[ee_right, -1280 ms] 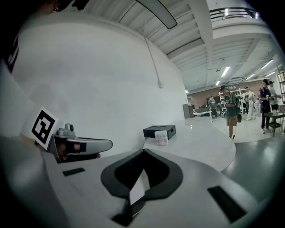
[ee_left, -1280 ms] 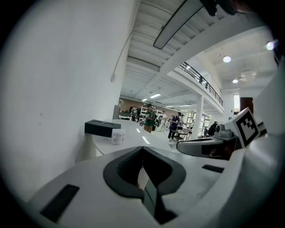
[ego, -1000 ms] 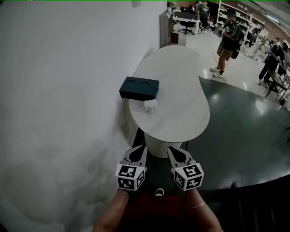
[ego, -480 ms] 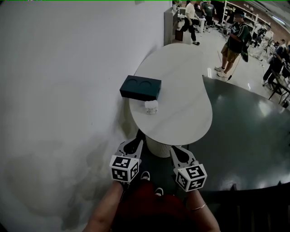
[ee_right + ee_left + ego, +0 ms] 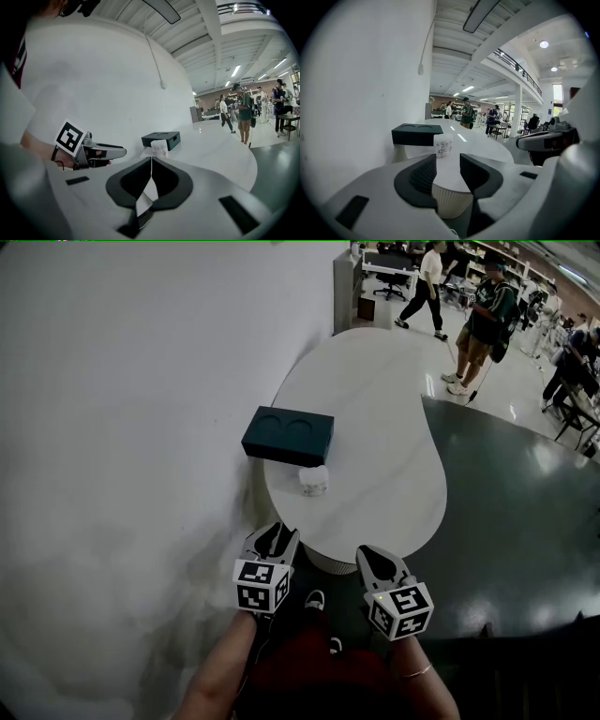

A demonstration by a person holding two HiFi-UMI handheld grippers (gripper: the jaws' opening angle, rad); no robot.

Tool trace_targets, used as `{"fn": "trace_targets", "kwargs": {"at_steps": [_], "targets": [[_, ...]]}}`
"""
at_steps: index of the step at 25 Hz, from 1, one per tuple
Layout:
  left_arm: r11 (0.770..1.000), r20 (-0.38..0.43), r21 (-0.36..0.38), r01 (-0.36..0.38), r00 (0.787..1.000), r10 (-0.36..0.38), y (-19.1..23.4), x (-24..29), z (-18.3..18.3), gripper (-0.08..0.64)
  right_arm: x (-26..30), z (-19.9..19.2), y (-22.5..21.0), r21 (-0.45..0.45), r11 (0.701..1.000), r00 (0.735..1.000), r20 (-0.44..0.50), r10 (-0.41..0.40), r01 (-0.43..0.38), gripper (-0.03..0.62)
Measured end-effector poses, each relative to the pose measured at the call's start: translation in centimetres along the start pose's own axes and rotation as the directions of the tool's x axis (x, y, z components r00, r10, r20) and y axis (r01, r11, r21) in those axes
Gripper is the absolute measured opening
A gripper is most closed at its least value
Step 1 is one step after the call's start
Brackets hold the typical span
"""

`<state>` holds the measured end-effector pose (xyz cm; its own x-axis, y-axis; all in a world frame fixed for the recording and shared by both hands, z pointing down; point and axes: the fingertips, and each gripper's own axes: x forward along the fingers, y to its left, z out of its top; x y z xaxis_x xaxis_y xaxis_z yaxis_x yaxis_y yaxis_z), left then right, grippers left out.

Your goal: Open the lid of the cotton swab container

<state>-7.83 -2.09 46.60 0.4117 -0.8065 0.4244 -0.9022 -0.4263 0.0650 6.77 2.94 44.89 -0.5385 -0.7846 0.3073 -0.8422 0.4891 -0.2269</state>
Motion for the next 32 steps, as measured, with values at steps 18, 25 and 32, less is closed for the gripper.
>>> {"fn": "trace_targets", "kwargs": {"at_steps": [18, 25, 32], "targets": [[0.988, -0.123, 0.074, 0.139, 0.984, -0.129, 3.2, 10.3, 0.2, 0.212, 8.1, 1.2, -4.7, 0.045, 0.995, 0.994, -0.078, -0.081, 0.085, 0.017], [0.967, -0.163, 0.168, 0.194, 0.972, -0.167, 3.2, 13.1, 0.5, 0.223, 9.0, 1.2, -6.4, 0.057, 0.991, 0.988, -0.101, -0.117, 0.123, 0.017], [0.936, -0.205, 0.227, 0.270, 0.952, -0.225, 3.1, 15.1, 0.4, 0.236, 10.1, 1.2, -6.9, 0.069, 0.988, 0.985, -0.109, -0.131, 0.139, 0.017]]}}
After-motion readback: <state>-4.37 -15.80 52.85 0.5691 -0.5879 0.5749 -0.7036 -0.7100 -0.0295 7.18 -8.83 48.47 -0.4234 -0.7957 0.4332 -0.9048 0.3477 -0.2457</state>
